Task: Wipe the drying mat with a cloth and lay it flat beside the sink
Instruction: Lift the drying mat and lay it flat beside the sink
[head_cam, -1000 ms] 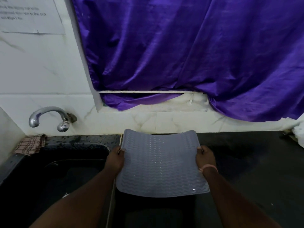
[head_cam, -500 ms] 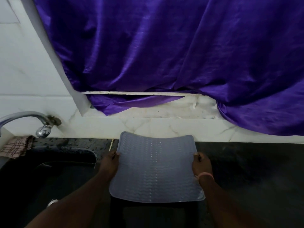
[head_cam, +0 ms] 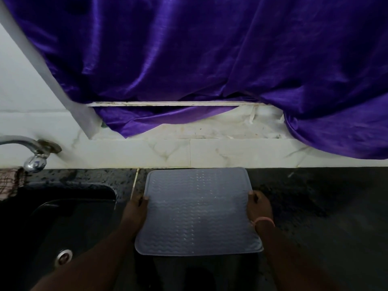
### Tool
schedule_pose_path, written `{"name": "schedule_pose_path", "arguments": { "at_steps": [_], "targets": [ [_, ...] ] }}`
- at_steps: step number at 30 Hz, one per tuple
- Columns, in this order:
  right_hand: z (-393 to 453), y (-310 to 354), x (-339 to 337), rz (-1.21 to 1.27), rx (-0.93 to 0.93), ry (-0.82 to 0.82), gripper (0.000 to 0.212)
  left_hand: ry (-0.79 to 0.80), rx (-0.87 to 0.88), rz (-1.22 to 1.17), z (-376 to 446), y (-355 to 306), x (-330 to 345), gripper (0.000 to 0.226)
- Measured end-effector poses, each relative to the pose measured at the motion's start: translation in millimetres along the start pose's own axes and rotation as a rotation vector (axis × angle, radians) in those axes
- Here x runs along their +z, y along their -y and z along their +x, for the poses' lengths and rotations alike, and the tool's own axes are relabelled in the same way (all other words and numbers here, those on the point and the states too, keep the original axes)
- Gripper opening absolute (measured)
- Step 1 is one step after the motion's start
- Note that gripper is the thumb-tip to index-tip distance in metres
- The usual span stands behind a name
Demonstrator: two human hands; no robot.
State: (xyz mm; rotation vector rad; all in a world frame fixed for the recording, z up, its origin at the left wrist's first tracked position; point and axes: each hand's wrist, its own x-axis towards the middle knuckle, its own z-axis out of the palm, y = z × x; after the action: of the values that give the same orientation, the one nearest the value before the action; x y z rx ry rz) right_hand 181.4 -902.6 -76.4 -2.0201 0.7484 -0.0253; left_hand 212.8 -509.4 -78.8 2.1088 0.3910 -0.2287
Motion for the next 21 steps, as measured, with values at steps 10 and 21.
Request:
{"name": "schedule_pose_path", "arguments": {
  "at_steps": [10,21],
  "targets": [
    [-21.6,-2.4,-5.9,-0.252,0.064,0.024,0.052,-0.060,0.047,0.093,-12.3,1.2,-1.0,0.037],
    [-50.4,-8.0,-14.4,-0.849,-0.135,-0.075,0.047,-0.109,0.086,0.566,-42.4,5.3,-2.9,0.037]
  ]
}}
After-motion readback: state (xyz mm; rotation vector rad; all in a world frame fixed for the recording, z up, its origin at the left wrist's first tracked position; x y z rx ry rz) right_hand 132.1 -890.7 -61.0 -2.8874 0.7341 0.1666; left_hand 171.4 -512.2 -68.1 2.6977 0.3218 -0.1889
